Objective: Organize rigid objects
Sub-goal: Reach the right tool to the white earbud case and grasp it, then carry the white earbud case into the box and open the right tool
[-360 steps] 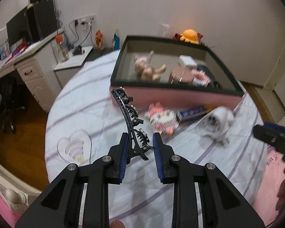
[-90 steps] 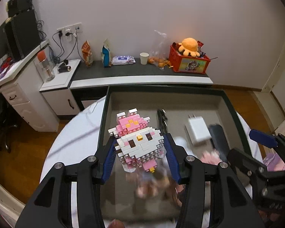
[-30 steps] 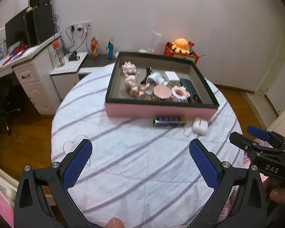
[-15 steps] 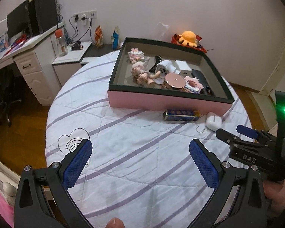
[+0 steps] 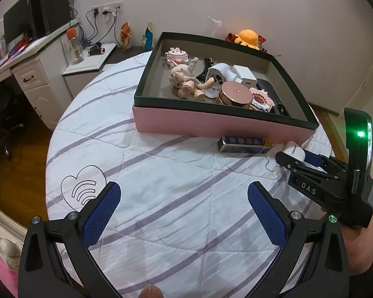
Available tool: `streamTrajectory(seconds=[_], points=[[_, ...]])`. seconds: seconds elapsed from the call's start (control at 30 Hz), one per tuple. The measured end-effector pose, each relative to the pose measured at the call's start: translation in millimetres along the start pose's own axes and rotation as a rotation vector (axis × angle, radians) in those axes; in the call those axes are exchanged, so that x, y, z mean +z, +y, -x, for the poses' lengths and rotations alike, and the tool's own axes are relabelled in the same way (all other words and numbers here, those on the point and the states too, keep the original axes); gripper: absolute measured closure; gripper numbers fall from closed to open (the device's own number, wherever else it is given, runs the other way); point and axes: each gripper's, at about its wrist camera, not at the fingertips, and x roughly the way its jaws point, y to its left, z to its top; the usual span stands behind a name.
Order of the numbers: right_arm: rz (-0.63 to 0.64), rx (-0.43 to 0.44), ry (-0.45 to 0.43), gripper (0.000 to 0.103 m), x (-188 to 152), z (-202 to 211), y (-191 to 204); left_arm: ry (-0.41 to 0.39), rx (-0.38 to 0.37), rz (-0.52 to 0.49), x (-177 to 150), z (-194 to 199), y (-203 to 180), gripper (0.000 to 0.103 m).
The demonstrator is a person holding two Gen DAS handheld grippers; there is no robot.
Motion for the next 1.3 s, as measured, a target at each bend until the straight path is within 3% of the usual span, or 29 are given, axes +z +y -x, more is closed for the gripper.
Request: streamTrajectory(seconds=[0.4,0.67,0.97,1.3], points=[[-0.026,0.061,-0.013,0.05,-1.8,19.2,-5.6,-0.018,-0.006,0.0,3.6,5.6,-1.3,0.0],[-0.028,0.127,-0.07,0.05,14.9,55.8,-5.9,-0.071,-0.019,-0.006,29.4,12.0,-5.2,0.0],[0.027,0.143,-0.152,0.05,90.7,59.5,0.7,-0.149,0.001,-0.023,97.1,-6.6,-4.2,0.0],[0.009,0.12,-0.082,0.05,183.5,-22.9,-10.2,-0.171,0.016,-0.014,164.6,-54.6,5.3,0.0]])
